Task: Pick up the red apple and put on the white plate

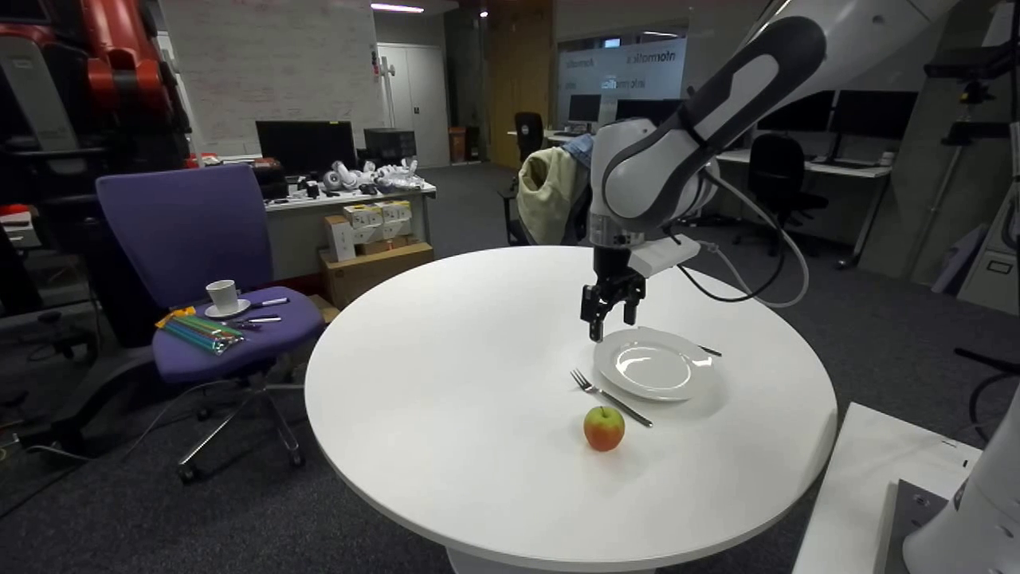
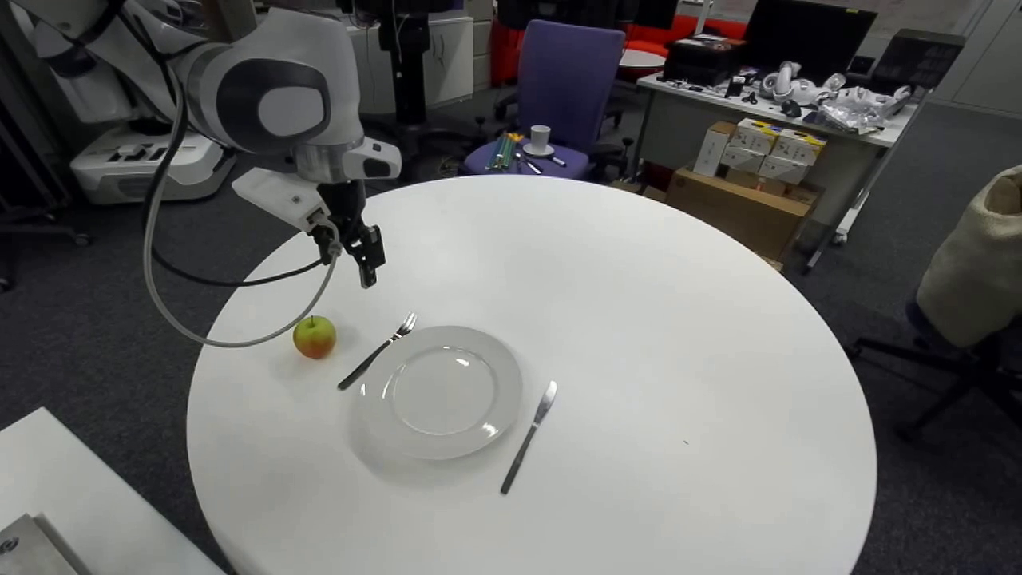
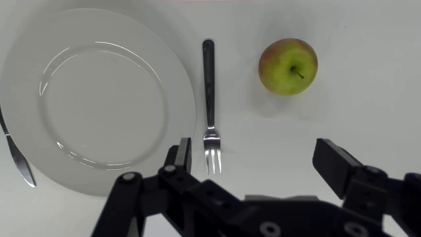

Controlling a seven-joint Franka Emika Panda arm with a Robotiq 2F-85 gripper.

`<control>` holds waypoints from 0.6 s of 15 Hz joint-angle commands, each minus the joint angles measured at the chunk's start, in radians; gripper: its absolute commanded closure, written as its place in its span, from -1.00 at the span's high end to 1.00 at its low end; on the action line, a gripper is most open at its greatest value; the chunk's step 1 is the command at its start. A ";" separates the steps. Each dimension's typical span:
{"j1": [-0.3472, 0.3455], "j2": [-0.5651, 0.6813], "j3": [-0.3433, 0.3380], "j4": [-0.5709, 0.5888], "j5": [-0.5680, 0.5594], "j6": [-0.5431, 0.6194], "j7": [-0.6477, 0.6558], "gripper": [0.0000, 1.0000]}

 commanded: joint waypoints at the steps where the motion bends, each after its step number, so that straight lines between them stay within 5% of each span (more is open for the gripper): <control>1: 0.002 0.000 -0.005 0.001 0.000 -0.003 -0.001 1.00; 9: 0.032 0.041 0.020 -0.031 -0.026 0.024 0.016 1.00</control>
